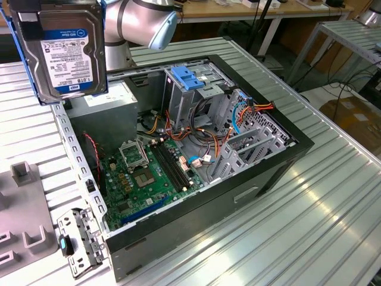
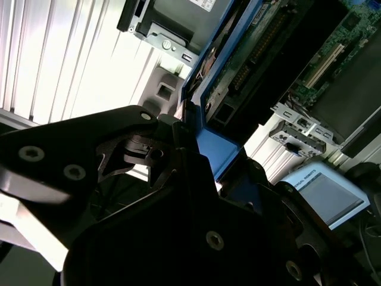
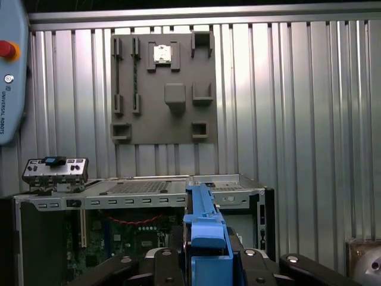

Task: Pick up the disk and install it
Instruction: 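Pick up the disk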

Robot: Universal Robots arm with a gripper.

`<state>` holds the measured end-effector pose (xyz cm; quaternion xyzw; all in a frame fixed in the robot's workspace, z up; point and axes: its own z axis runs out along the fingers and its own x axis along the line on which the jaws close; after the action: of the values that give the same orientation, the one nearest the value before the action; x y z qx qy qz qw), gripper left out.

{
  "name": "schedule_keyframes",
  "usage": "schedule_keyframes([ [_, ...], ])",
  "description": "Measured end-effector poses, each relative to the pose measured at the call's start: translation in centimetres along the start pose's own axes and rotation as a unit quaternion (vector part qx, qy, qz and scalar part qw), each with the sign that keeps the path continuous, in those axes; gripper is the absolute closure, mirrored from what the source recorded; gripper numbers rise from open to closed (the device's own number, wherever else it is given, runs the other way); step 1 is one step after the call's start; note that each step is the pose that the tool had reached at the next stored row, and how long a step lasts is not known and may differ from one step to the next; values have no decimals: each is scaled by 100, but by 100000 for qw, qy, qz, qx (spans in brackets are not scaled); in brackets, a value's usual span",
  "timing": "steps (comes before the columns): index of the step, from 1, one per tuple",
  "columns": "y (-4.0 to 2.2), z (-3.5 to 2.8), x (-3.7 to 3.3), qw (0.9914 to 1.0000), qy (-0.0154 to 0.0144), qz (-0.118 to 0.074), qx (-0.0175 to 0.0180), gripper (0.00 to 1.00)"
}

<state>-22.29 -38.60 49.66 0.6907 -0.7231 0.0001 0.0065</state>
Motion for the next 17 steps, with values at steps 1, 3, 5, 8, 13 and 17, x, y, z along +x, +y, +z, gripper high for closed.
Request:
schedule_keyframes([
  [1,-16,0,0,100000,2,1,-1,63],
  [3,-50,-1,-1,100000,3,2,-7,63],
  [5,-87,-1,-1,100000,2,0,-9,63],
  [8,-142,-1,-2,100000,-1,-4,-11,63],
  [13,-308,-3,-4,100000,0,0,-28,63],
  [17,-410,-4,-4,100000,3,1,-40,63],
])
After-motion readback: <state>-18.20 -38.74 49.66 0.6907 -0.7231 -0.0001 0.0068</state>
